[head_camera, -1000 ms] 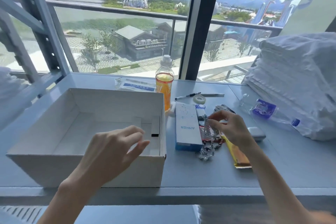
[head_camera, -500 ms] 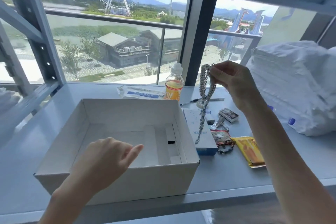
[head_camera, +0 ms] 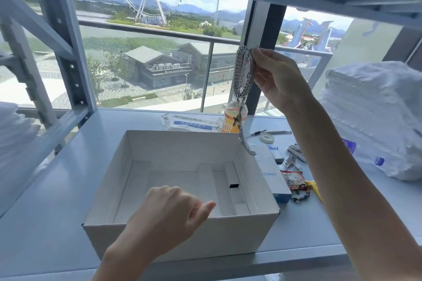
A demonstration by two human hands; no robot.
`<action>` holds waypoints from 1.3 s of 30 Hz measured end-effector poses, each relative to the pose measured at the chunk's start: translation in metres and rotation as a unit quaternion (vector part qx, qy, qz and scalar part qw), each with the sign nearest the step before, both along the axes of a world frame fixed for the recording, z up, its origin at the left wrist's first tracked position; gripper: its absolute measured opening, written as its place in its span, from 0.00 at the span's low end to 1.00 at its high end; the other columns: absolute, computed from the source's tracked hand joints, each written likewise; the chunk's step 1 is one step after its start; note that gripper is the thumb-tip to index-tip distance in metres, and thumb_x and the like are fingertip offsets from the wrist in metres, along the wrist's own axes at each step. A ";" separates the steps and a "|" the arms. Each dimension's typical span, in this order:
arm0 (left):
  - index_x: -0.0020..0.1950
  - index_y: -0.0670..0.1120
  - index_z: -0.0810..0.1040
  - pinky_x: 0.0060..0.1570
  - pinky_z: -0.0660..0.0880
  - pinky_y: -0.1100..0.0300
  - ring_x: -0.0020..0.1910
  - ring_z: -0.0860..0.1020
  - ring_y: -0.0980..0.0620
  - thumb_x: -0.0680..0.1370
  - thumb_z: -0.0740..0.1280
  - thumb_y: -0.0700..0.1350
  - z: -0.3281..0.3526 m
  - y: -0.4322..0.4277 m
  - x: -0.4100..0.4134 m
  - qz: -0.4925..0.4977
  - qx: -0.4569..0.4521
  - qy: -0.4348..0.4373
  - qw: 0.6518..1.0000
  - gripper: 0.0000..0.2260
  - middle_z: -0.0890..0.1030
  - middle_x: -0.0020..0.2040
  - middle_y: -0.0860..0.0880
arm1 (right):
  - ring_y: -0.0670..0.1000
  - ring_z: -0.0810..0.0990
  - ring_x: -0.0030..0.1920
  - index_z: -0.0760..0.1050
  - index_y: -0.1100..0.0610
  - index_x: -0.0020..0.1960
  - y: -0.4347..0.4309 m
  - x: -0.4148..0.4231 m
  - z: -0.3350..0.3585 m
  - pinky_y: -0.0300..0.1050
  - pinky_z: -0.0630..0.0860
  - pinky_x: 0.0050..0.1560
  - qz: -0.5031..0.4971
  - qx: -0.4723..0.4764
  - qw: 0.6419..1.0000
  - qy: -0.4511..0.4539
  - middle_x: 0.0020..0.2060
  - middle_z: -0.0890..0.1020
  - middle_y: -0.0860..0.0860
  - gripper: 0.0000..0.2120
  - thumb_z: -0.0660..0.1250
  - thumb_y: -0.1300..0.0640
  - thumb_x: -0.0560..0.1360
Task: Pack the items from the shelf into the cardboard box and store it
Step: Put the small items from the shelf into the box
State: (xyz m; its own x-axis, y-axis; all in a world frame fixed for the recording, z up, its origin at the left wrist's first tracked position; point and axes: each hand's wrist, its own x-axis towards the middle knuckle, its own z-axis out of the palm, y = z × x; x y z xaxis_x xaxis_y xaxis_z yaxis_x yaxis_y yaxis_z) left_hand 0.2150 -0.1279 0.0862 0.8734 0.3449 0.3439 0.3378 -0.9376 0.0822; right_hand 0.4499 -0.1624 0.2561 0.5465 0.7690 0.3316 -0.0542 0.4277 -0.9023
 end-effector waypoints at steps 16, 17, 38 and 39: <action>0.30 0.44 0.62 0.31 0.64 0.59 0.23 0.62 0.50 0.72 0.37 0.64 0.004 0.000 0.001 0.013 -0.005 0.005 1.000 0.28 0.66 0.23 0.47 | 0.47 0.81 0.32 0.78 0.59 0.40 0.007 0.006 -0.123 0.37 0.80 0.38 -0.062 -0.247 0.947 -0.195 0.33 0.81 0.53 0.04 0.71 0.66 0.70; 0.30 0.44 0.62 0.30 0.64 0.59 0.23 0.63 0.50 0.73 0.37 0.64 0.004 0.000 0.001 0.009 -0.003 0.003 1.000 0.29 0.67 0.23 0.47 | 0.51 0.81 0.33 0.78 0.58 0.39 0.008 0.006 -0.129 0.40 0.81 0.40 -0.076 -0.258 0.936 -0.229 0.33 0.81 0.54 0.04 0.72 0.65 0.70; 0.38 0.56 0.74 0.33 0.68 0.64 0.33 0.74 0.62 0.73 0.54 0.69 0.046 0.045 0.017 -0.031 -0.113 0.229 0.966 0.20 0.77 0.32 0.59 | 0.59 0.79 0.47 0.78 0.62 0.50 0.041 -0.001 -0.155 0.48 0.76 0.44 -0.057 -0.483 0.540 -0.687 0.48 0.80 0.58 0.08 0.64 0.67 0.72; 0.40 0.55 0.76 0.33 0.67 0.64 0.35 0.75 0.59 0.74 0.58 0.65 0.047 0.054 0.029 -0.022 -0.082 0.238 0.968 0.16 0.77 0.33 0.58 | 0.60 0.79 0.47 0.78 0.62 0.50 0.041 -0.002 -0.156 0.49 0.77 0.44 -0.059 -0.484 0.531 -0.693 0.48 0.80 0.58 0.09 0.63 0.68 0.72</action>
State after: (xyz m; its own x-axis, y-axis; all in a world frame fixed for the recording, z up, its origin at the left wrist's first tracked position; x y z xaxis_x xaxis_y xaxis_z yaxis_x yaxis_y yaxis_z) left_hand 0.2438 -0.0739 0.1327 0.9348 0.3188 -0.1568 0.3332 -0.9398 0.0759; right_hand 0.4483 -0.1216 0.1001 0.3556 0.9337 -0.0414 0.9250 -0.3451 0.1592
